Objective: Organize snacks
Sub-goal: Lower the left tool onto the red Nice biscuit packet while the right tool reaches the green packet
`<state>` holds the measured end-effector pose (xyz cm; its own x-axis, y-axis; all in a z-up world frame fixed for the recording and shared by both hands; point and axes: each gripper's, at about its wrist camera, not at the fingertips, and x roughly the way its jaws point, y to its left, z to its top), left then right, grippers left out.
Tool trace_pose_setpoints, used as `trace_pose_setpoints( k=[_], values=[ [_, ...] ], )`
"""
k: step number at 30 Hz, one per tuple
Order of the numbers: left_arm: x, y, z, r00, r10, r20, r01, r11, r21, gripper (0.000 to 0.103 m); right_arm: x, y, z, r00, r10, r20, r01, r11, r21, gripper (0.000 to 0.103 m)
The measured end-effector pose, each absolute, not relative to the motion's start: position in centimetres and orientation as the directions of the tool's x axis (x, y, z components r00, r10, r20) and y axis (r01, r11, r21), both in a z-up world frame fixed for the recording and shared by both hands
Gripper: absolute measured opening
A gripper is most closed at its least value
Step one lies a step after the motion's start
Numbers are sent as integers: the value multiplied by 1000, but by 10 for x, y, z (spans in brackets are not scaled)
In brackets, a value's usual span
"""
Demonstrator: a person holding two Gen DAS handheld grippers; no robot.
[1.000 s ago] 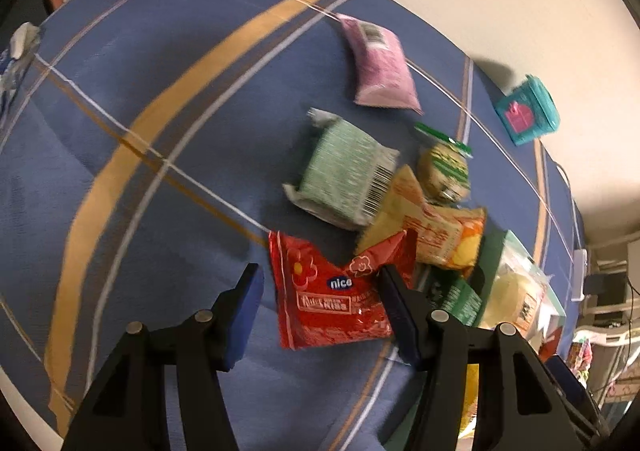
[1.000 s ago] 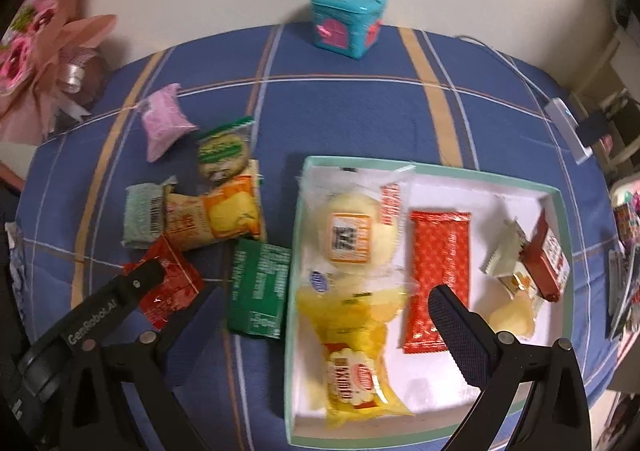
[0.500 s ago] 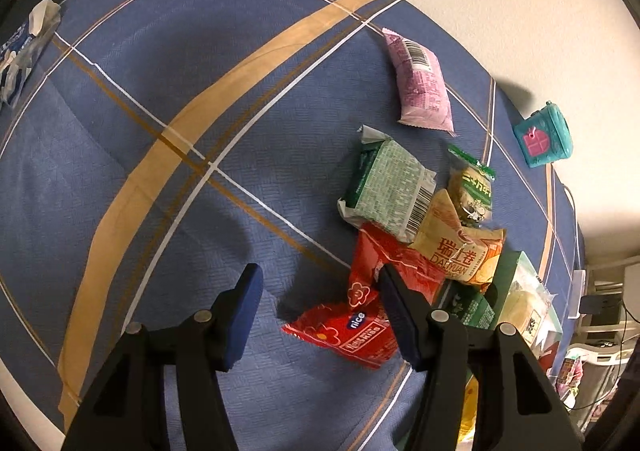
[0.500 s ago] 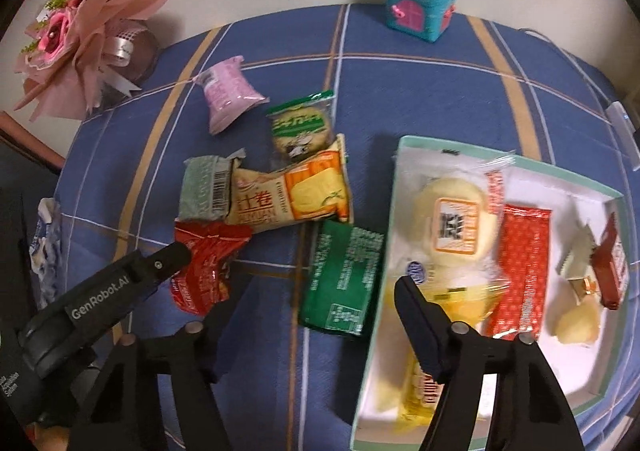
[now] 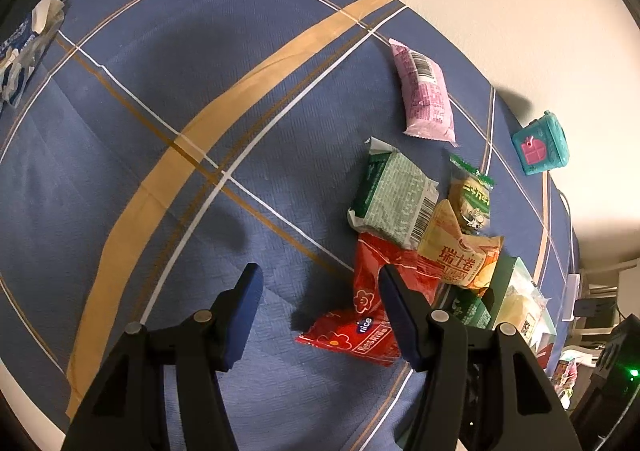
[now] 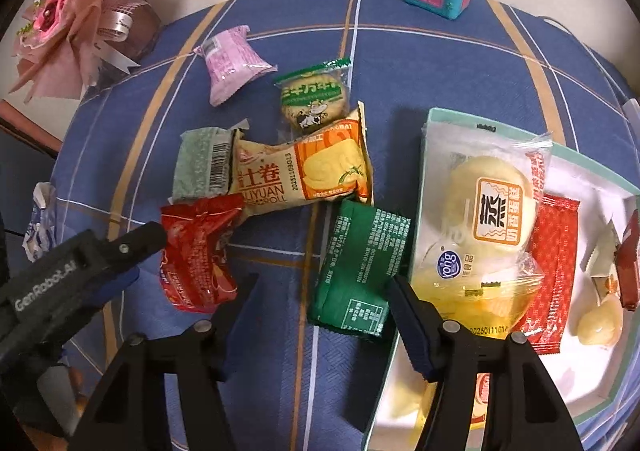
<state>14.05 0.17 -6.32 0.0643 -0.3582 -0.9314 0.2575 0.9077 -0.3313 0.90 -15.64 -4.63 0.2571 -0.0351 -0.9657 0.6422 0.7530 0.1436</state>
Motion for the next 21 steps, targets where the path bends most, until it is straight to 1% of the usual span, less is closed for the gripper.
trace_pose_setpoints(
  k=[10, 17, 21],
  values=[
    [142, -9, -57, 84, -342, -936, 292, 907, -305, 61, 24, -151, -52, 213, -103, -972, 653, 754, 63, 66],
    [142, -8, -58, 80, -345, -935, 296, 904, -308, 62, 26, -156, -53, 226, -89, -970, 681, 727, 92, 66],
    [141, -9, -57, 79, -346, -935, 304, 901, -308, 62, 19, -161, -51, 214, -94, -972, 680, 729, 79, 62]
  ],
)
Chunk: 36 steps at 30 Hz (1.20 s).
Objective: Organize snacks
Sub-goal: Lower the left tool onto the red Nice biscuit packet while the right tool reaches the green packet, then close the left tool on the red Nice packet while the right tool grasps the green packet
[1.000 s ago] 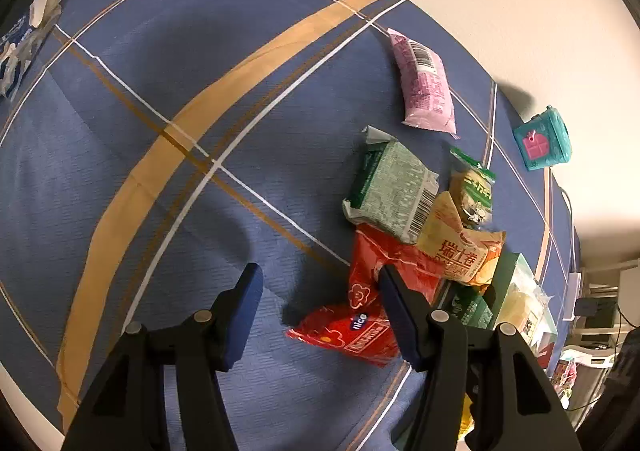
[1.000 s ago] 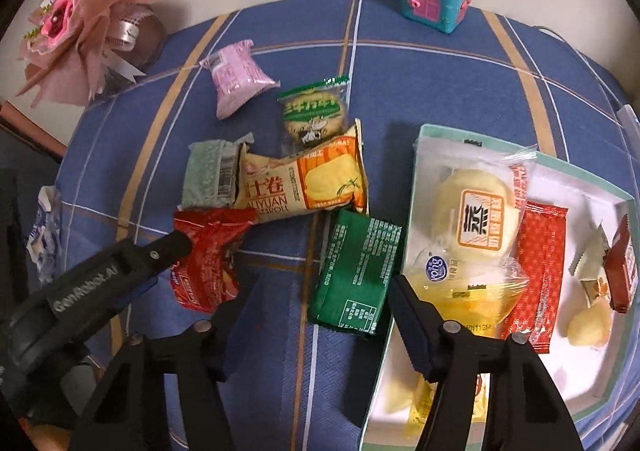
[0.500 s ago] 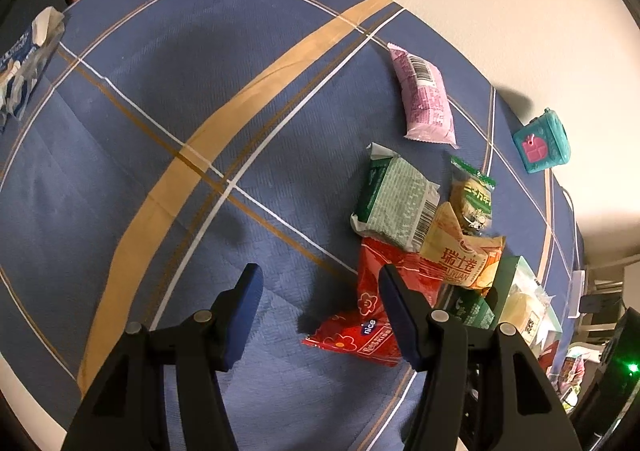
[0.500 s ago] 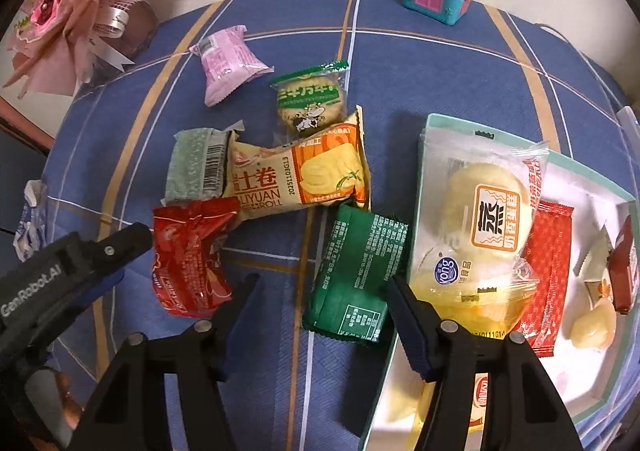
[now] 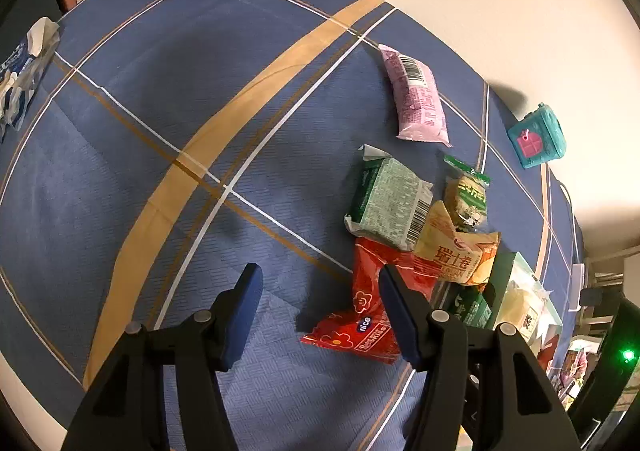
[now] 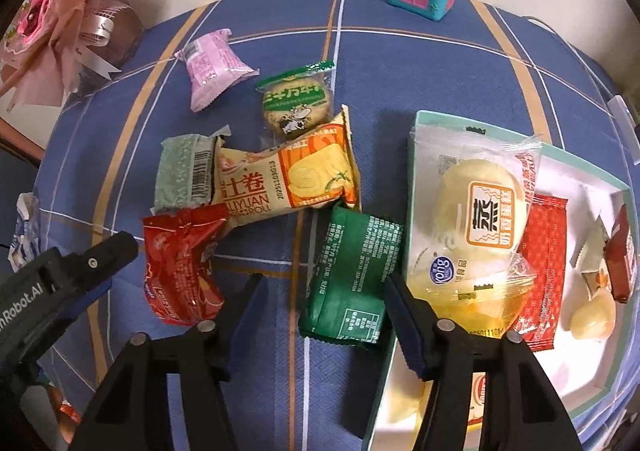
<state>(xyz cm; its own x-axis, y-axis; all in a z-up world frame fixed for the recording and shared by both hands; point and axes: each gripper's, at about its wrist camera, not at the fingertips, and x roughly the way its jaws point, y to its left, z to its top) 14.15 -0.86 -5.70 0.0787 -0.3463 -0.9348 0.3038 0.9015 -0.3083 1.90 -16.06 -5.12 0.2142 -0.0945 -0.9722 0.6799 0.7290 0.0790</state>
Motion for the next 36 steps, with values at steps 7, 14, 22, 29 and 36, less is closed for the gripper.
trace_pose_setpoints(
  k=[7, 14, 22, 29, 36],
  values=[
    [141, -10, -58, 78, -347, -935, 304, 901, -309, 62, 8, -174, -62, 192, -46, -980, 708, 698, 106, 62],
    [139, -14, -59, 65, -357, -932, 316, 893, -320, 62, 11, -174, -68, 190, -87, -978, 699, 711, 73, 62],
    [129, -33, -60, 21, -380, -925, 391, 854, -342, 62, 21, -166, -72, 185, -130, -974, 697, 716, 37, 46],
    [118, -50, -70, -26, -367, -930, 443, 830, -340, 63, 26, -156, -79, 164, -150, -975, 677, 736, 1, 45],
    [114, -55, -81, -15, -323, -946, 447, 845, -295, 63, 29, -148, -92, 151, -121, -981, 680, 733, 14, 44]
  ],
)
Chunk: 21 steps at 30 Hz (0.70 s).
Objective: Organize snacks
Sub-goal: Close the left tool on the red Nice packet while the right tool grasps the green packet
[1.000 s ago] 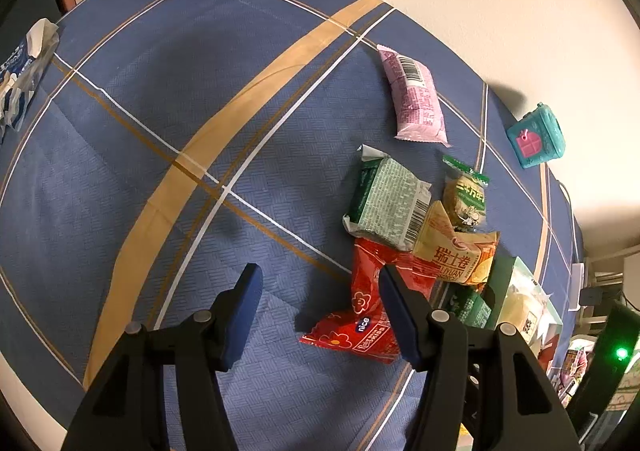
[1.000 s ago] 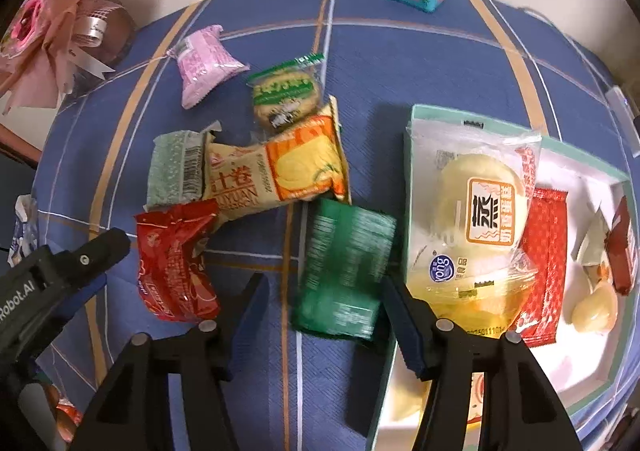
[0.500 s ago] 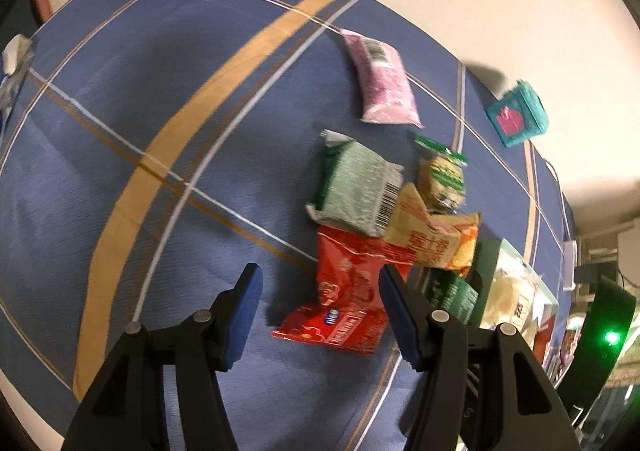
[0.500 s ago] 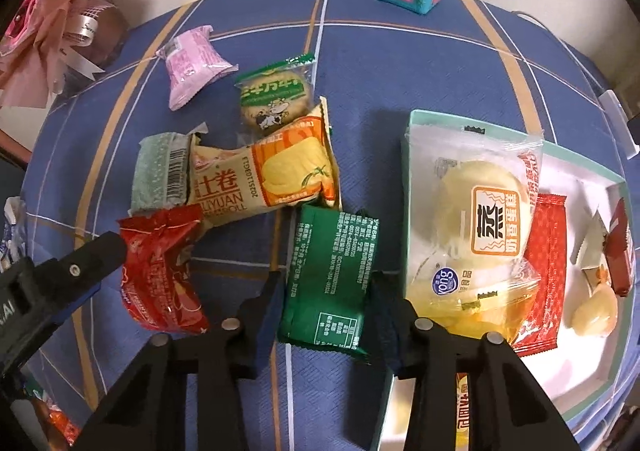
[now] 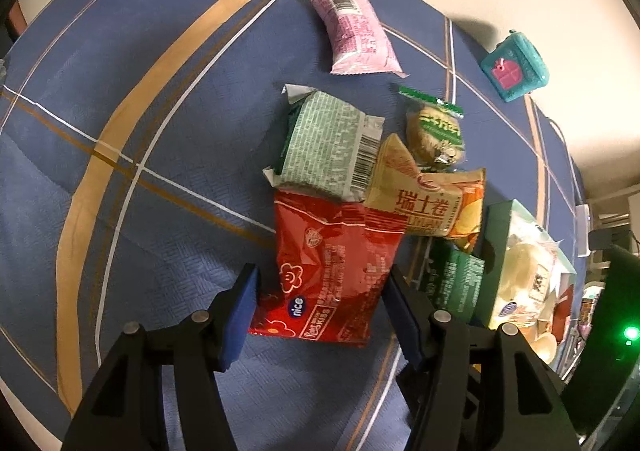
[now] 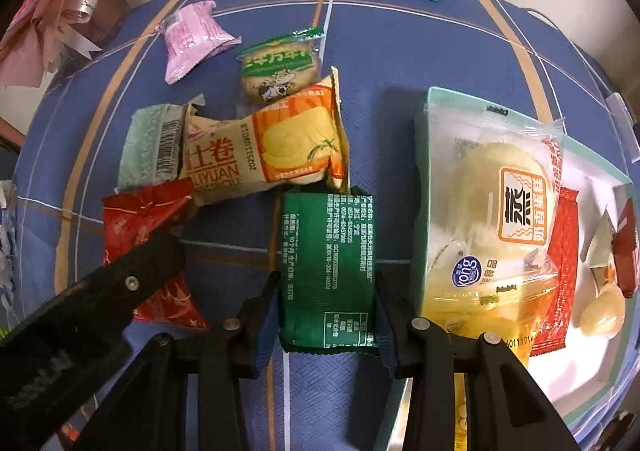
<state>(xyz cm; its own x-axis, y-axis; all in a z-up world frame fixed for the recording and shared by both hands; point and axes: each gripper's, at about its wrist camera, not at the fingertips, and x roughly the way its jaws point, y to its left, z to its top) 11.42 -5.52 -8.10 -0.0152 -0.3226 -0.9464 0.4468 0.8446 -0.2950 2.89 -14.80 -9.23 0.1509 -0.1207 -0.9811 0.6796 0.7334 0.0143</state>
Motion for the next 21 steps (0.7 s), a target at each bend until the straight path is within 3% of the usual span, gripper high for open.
trace_pose_setpoints(
  k=[5, 9, 21],
  values=[
    [115, -54, -91, -17, -306, -952, 430, 857, -283, 62, 30, -145, -93, 152, -123, -981, 679, 734, 13, 44],
    [115, -51, -86, 6, -313, -950, 431, 858, -280, 50, 28, -146, -91, 157, -122, -980, 679, 734, 17, 44],
    [106, -55, -38, 103, -355, -929, 474, 839, -268, 49, 20, -151, -71, 199, -99, -975, 686, 725, 67, 42]
  ],
)
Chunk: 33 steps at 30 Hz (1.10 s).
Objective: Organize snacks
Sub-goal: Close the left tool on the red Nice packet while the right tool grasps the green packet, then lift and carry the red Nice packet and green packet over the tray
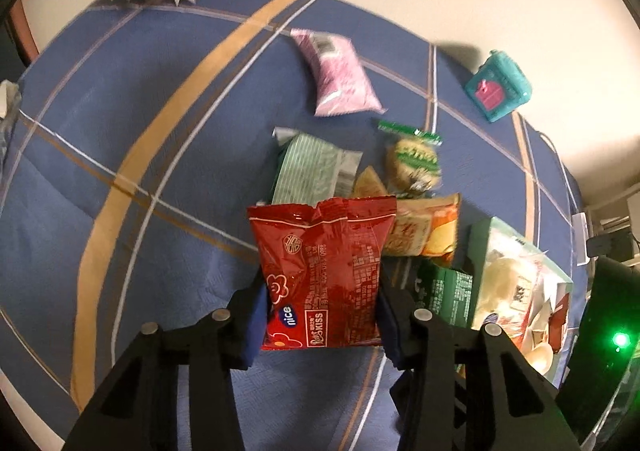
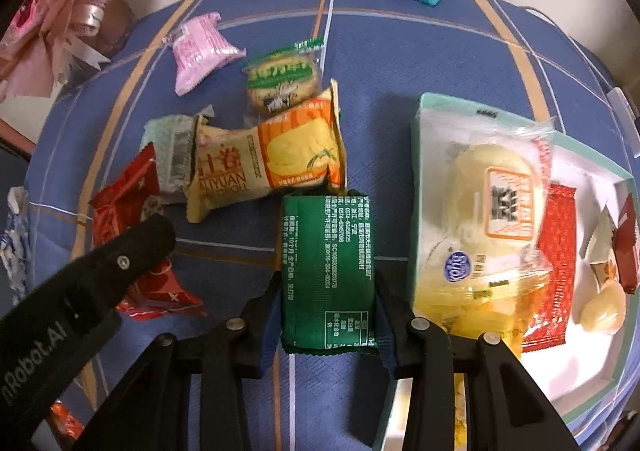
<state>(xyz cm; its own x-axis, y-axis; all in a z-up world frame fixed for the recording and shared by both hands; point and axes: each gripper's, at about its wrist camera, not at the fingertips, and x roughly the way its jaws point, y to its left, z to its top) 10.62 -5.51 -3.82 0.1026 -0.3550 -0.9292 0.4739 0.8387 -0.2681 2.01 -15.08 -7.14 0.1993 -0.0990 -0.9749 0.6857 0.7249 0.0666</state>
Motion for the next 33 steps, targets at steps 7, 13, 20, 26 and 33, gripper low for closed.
trace_pose_setpoints(
  k=[7, 13, 20, 26, 33],
  values=[
    [105, -48, 7, 196, -404, -894, 495, 827, -265, 49, 4, -164, -29, 282, -123, -951, 706, 698, 119, 42],
    [100, -50, 37, 254, -458, -852, 512, 811, -284, 49, -10, -172, 9, 339, -153, -928, 716, 682, 149, 42],
    [86, -52, 64, 295, -491, -820, 535, 796, -284, 49, -30, -176, 51, 376, -211, -902, 729, 668, 148, 42],
    [71, -62, 77, 309, -509, -803, 560, 780, -279, 49, -48, -184, 67, 372, -248, -894, 751, 647, 133, 42],
    [40, -92, 85, 282, -531, -799, 636, 727, -259, 49, -86, -215, 67, 316, -298, -901, 823, 559, 104, 42]
  ],
)
